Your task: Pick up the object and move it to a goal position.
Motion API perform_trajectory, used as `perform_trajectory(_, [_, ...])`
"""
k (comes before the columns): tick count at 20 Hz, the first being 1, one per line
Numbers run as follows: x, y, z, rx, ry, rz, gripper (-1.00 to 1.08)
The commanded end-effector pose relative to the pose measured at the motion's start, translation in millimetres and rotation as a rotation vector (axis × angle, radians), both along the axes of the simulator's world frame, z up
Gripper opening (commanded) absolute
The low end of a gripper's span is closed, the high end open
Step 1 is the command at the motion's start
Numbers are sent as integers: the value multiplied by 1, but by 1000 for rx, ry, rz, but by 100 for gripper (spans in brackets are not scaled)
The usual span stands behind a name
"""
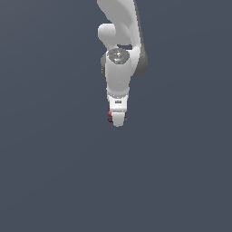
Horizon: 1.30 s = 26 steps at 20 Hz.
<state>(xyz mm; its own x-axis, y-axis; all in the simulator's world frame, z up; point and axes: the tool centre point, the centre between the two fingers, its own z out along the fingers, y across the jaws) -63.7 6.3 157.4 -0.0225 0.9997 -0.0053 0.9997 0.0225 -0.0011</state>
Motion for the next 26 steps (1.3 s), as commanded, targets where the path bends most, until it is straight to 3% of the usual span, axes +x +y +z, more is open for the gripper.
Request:
perform_trajectory(1, [-13,8,17,-1,0,0,-100])
perform_trajectory(14, [-65,42,94,5,-1,0,-100])
perform_trajectory(26, [-79,53,120,5,-1,-1,-100])
